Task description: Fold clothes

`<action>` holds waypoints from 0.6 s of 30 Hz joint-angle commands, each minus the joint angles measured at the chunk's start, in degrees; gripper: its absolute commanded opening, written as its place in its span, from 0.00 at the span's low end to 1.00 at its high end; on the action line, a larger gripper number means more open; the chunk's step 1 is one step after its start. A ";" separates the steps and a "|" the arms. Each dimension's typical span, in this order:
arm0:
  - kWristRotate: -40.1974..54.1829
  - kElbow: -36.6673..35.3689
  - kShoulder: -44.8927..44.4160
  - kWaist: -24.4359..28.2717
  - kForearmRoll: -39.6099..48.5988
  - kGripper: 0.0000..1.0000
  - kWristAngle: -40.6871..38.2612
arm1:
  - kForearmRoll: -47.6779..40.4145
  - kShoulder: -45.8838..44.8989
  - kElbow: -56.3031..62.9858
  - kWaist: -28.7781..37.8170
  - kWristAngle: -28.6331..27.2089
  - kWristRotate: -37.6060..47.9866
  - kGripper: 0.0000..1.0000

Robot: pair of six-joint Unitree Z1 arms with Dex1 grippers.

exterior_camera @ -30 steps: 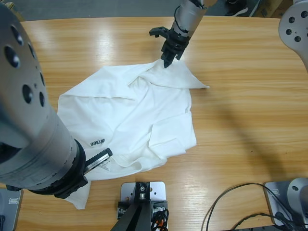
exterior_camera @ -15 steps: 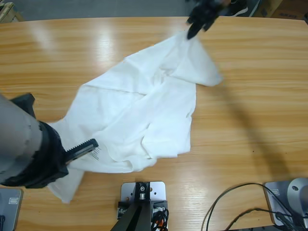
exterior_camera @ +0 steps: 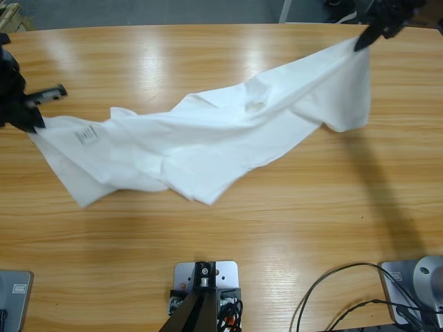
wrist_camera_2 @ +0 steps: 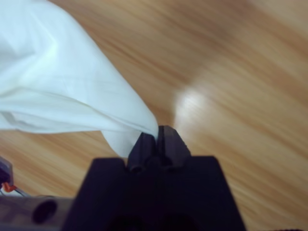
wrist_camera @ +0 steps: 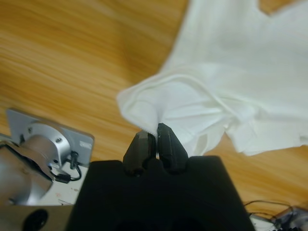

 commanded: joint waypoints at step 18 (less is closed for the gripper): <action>6.72 -10.77 -9.85 5.03 8.77 0.00 -5.14 | -3.61 -40.39 33.61 -0.28 -0.37 11.61 0.00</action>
